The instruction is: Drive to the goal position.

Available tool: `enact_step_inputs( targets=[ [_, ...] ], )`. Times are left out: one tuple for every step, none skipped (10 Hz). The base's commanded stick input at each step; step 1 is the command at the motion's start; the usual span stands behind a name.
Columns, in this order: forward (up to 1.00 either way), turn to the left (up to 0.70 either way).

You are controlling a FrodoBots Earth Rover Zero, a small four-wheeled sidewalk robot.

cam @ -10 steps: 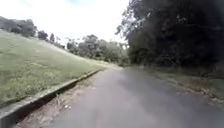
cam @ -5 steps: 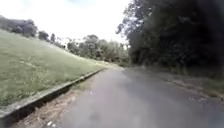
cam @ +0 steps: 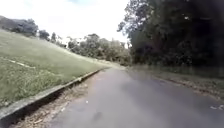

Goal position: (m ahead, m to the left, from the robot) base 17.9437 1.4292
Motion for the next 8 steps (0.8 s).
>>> enact_step_inputs(
  targets=[
    [1.00,0.00],
    [1.00,0.00],
    [1.00,0.00],
    [1.00,0.00],
    [1.00,0.00],
    [1.00,0.00],
    [1.00,0.00],
    [1.00,0.00]
  ],
)
